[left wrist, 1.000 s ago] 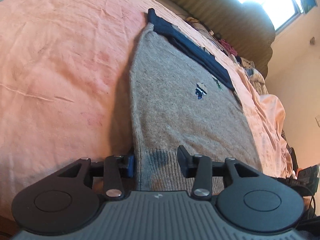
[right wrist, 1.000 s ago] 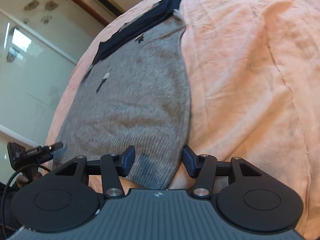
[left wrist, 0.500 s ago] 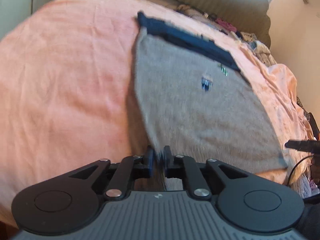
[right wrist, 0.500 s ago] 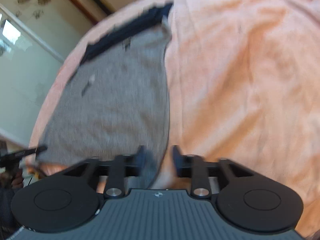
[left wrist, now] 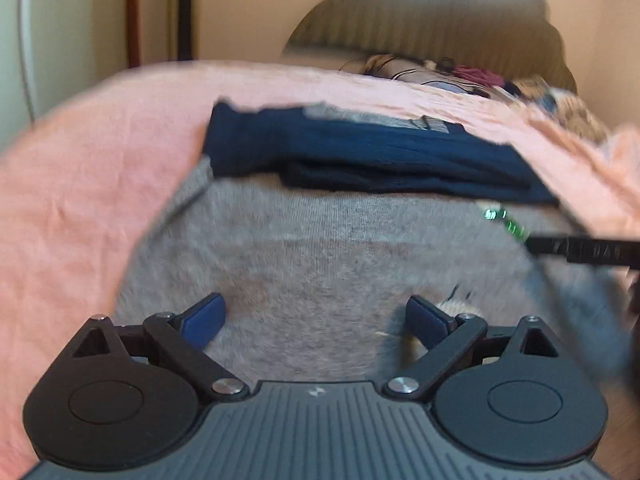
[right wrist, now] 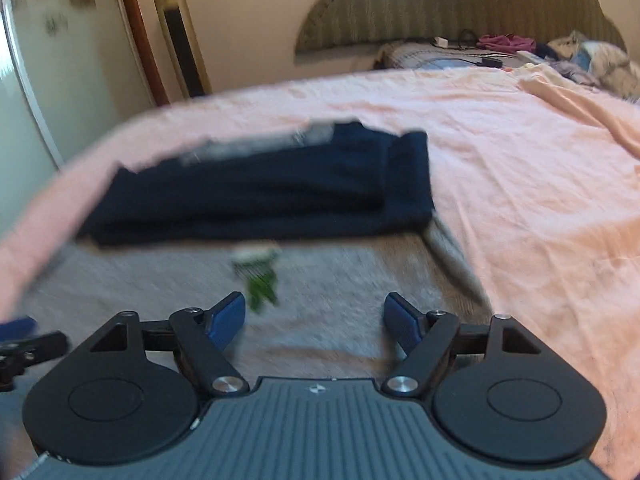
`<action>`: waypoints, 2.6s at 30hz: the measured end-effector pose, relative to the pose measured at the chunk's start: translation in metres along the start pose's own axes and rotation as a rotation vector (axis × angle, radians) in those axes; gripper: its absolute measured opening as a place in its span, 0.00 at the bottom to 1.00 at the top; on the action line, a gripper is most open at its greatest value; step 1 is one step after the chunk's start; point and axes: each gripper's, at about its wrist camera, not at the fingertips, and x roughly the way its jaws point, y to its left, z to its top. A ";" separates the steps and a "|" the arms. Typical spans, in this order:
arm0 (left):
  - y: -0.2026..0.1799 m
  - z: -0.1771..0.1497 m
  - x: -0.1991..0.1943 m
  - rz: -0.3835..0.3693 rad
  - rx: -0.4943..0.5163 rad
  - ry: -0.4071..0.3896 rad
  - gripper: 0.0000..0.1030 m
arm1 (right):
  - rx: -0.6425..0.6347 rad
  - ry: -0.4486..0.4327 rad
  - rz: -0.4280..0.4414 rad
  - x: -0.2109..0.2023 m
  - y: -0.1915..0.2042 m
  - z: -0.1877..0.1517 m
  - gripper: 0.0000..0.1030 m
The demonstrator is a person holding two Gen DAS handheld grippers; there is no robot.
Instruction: Fold small clothes
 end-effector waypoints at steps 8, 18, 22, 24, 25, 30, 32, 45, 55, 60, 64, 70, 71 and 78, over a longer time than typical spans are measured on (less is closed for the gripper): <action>0.007 -0.006 -0.008 -0.023 0.073 0.019 1.00 | -0.020 0.012 -0.050 -0.011 -0.025 -0.004 0.86; 0.006 -0.004 -0.007 -0.017 0.066 0.018 1.00 | -0.067 0.022 0.071 -0.019 0.021 -0.020 1.00; 0.006 -0.004 -0.006 -0.017 0.065 0.017 1.00 | 0.042 0.009 -0.005 -0.024 -0.025 -0.020 1.00; 0.006 -0.004 -0.005 -0.017 0.064 0.017 1.00 | 0.009 0.022 0.000 -0.026 -0.028 -0.021 1.00; 0.006 -0.004 -0.005 -0.017 0.064 0.017 1.00 | -0.041 0.032 -0.034 -0.027 -0.019 -0.021 1.00; 0.006 -0.004 -0.005 -0.017 0.065 0.017 1.00 | 0.010 0.009 0.060 -0.053 0.014 -0.023 0.98; 0.007 -0.004 -0.005 -0.016 0.066 0.018 1.00 | -0.059 0.028 0.075 -0.052 0.034 -0.031 0.98; -0.007 -0.017 -0.043 -0.028 0.048 0.049 1.00 | 0.022 0.042 -0.011 -0.083 -0.003 -0.045 0.99; -0.013 -0.064 -0.074 -0.086 0.167 0.051 1.00 | -0.113 0.046 0.091 -0.095 0.022 -0.078 1.00; 0.007 -0.074 -0.100 -0.061 0.108 0.071 1.00 | -0.063 0.083 0.039 -0.113 0.015 -0.077 1.00; 0.001 -0.082 -0.107 -0.081 0.094 0.080 1.00 | -0.116 0.088 0.175 -0.129 0.048 -0.087 1.00; 0.012 -0.096 -0.124 -0.056 0.126 0.067 1.00 | -0.162 0.065 0.140 -0.140 0.030 -0.106 1.00; 0.017 -0.097 -0.129 -0.049 0.108 0.071 1.00 | -0.143 0.081 0.119 -0.143 0.025 -0.104 1.00; 0.008 -0.096 -0.151 -0.109 0.062 0.021 1.00 | -0.084 0.078 0.143 -0.160 0.046 -0.101 1.00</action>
